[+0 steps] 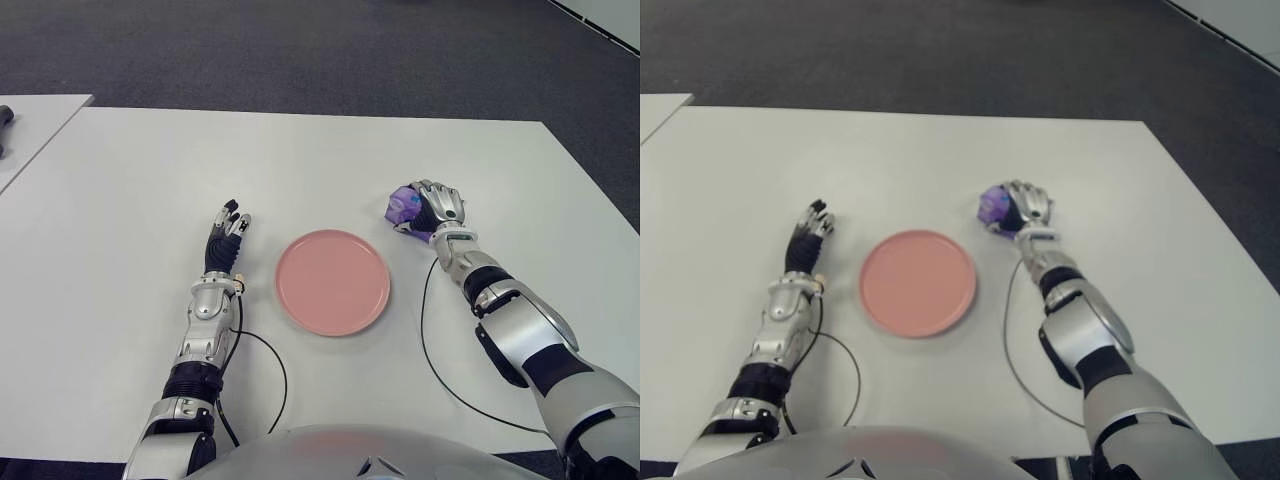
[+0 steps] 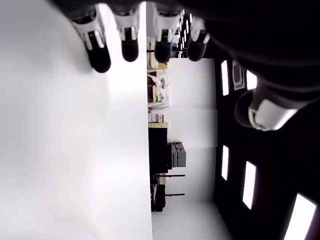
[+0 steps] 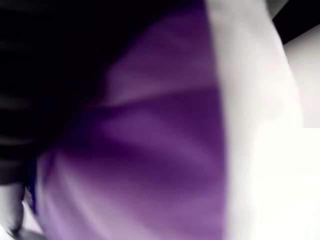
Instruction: Put the tissue paper into the plate.
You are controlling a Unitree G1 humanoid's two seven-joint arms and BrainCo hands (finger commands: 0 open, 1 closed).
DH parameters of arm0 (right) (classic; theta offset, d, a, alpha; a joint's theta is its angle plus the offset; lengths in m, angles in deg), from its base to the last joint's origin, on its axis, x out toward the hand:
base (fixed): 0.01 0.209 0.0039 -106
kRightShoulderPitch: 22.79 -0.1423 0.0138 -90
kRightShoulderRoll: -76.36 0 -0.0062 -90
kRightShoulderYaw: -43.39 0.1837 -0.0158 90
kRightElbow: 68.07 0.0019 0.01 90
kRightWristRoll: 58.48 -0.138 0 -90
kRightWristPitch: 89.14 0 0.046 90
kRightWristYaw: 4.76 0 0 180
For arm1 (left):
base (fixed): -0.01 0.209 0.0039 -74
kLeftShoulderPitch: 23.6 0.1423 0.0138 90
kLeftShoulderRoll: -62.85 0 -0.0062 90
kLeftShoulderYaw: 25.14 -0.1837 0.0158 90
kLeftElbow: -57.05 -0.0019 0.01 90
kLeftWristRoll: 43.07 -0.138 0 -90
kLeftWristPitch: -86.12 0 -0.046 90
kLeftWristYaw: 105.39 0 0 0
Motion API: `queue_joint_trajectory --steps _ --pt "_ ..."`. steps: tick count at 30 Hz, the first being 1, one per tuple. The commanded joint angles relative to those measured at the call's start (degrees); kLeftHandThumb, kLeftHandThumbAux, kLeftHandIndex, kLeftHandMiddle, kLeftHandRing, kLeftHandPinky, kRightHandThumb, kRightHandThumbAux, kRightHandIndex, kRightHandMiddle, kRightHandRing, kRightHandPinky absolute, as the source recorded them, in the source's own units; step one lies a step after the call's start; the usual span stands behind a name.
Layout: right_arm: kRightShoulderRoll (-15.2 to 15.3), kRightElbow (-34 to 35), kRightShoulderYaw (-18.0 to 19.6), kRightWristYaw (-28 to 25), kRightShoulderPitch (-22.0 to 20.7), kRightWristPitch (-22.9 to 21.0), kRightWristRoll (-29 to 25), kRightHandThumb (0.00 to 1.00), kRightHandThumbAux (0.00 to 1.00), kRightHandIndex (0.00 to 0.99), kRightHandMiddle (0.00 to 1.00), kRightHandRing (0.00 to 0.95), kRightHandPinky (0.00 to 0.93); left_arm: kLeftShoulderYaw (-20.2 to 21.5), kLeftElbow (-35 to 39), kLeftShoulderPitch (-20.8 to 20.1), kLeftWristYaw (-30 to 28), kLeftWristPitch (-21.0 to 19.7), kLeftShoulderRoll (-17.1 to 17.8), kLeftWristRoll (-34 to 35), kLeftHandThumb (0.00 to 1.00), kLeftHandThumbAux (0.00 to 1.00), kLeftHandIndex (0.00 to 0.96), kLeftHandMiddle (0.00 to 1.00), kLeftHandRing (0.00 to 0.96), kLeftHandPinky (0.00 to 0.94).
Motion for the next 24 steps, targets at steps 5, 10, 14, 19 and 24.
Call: queue_joint_trajectory --steps 5,10,14,19,24 --pt "-2.31 -2.09 0.29 -3.96 4.8 2.31 -0.01 1.0 0.664 0.407 0.473 0.561 0.444 0.38 -1.19 0.96 -0.37 -0.7 -0.01 0.55 0.0 0.441 0.0 0.0 0.0 0.0" --pt "-2.54 -2.09 1.0 -4.18 4.91 3.34 -0.25 1.0 0.665 0.403 0.461 0.543 0.45 0.39 -1.15 0.86 -0.22 -1.23 0.04 0.62 0.0 0.442 0.0 0.0 0.0 0.0" --pt "-2.76 -2.04 1.21 -4.06 4.97 3.78 -0.17 1.0 0.664 0.408 0.467 0.549 0.45 0.42 -1.13 0.79 -0.1 -1.36 0.03 0.57 0.0 0.445 0.0 0.0 0.0 0.0" --pt "-2.79 -1.79 1.13 -3.53 5.0 4.3 -0.03 1.0 0.664 0.405 0.48 0.547 0.452 0.39 -1.13 0.76 -0.11 -1.35 0.04 0.49 0.0 0.45 0.0 0.0 0.0 0.0" --pt "-2.88 -1.8 1.17 -3.41 5.0 4.36 -0.02 1.0 0.666 0.387 0.471 0.527 0.465 0.38 -0.95 0.75 -0.25 -1.58 -0.01 0.57 0.0 0.458 0.0 0.0 0.0 0.0"
